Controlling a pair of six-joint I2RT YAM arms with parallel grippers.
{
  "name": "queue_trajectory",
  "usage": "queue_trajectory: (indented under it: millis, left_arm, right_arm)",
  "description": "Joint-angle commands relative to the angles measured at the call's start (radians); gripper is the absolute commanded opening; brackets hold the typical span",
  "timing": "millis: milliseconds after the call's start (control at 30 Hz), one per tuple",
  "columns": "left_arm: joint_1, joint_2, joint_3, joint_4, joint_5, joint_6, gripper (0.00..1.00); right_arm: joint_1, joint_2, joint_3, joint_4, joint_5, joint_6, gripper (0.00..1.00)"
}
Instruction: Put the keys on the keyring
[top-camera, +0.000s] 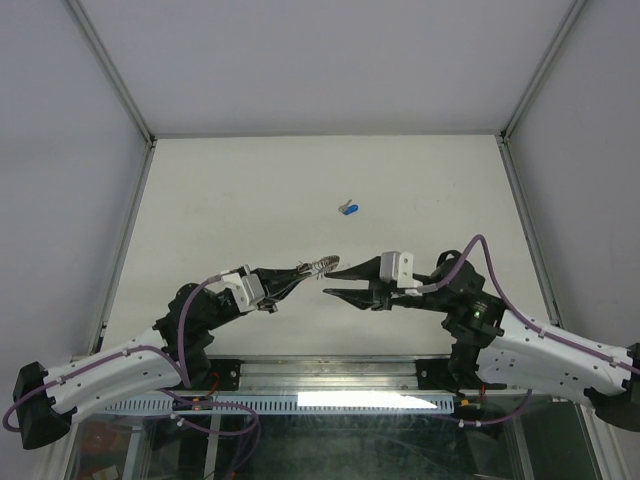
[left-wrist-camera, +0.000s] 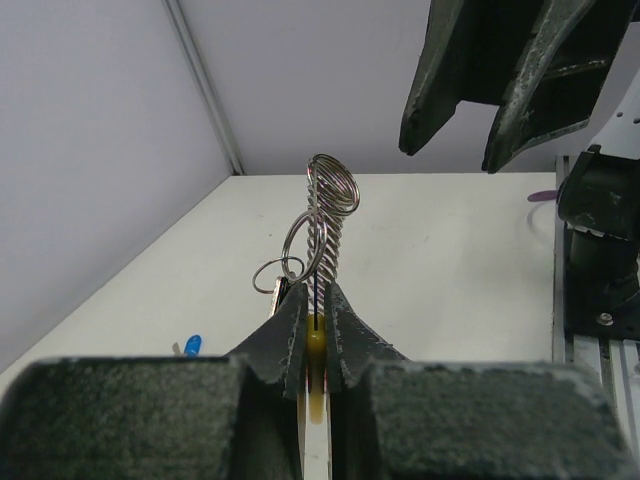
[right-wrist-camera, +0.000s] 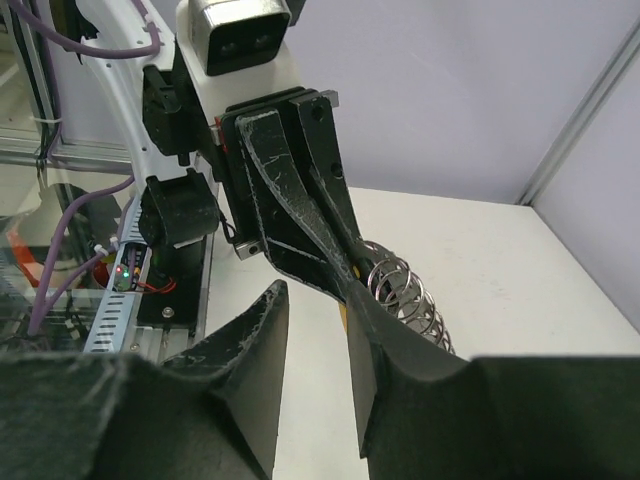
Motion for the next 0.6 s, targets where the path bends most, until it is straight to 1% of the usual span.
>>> queue_trajectory:
  millis: [0, 300, 567]
  left_arm:
    - [-0.01, -0.011, 0.032, 0.074, 0.002, 0.061, 0.0]
    - [-0.011, -0.016, 0.043, 0.058, 0.019, 0.085, 0.0]
    - [-0.011, -0.022, 0.046, 0.048, 0.032, 0.092, 0.0]
  right_arm:
    - [0.006, 0.008, -0.021, 0.132, 0.05, 0.093, 0.32]
    - [0.006, 0.02, -0.033, 0.163, 0.105, 0.1, 0.33]
    - [0.006, 0.03, -0.034, 0.163, 0.114, 0.097, 0.33]
